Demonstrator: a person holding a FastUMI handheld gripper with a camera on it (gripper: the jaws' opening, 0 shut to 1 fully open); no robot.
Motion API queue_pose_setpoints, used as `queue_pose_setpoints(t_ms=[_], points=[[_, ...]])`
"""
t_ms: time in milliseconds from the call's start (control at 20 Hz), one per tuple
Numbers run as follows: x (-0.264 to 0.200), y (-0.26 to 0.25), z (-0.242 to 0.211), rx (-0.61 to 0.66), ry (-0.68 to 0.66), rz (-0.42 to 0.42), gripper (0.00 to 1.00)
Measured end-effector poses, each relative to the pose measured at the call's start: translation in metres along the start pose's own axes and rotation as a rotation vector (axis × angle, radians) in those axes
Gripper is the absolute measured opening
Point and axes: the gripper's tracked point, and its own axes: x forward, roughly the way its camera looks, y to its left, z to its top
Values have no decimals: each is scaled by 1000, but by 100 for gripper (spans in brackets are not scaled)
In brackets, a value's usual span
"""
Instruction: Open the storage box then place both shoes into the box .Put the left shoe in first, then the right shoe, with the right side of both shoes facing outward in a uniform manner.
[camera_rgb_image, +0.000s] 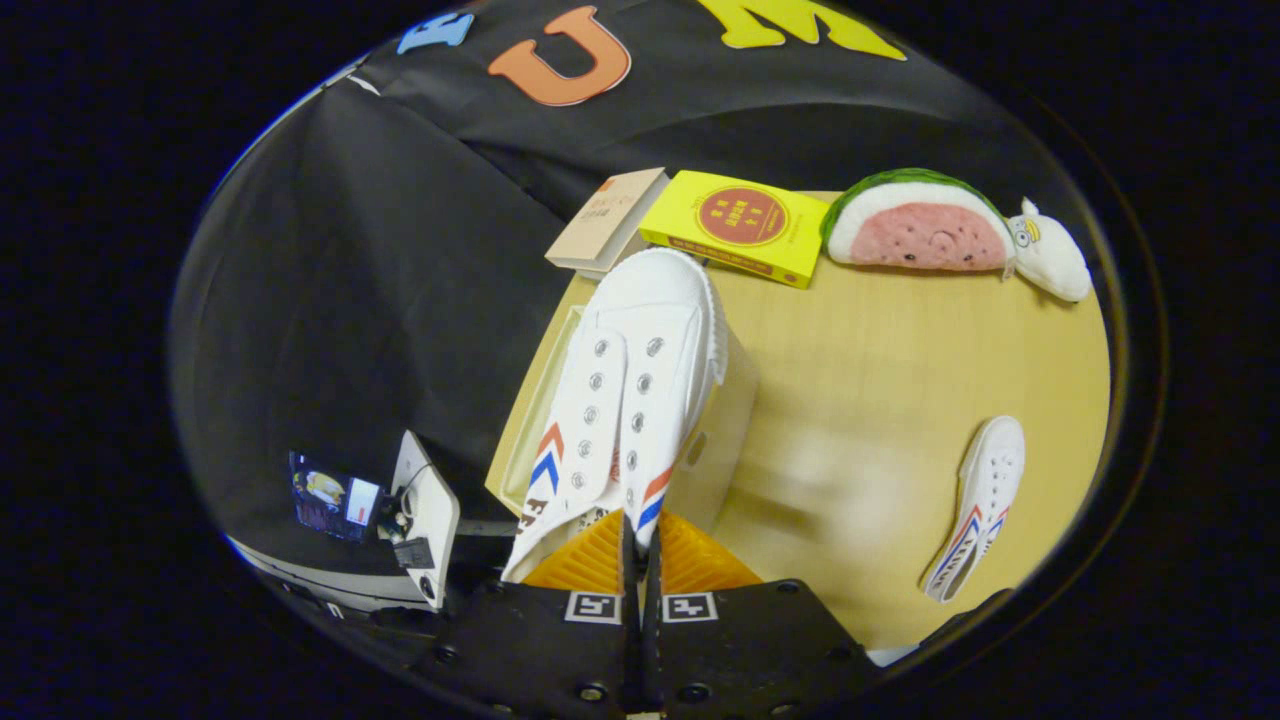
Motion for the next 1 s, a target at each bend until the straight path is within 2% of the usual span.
queue_pose_setpoints(t_ms=[400,600,900,1000], points=[[77,48,6,10,21,-76,0],[112,52,12,43,-20,-144,0],[165,48,2,59,10,-226,0],[178,46,-10,73,58,-256,0]])
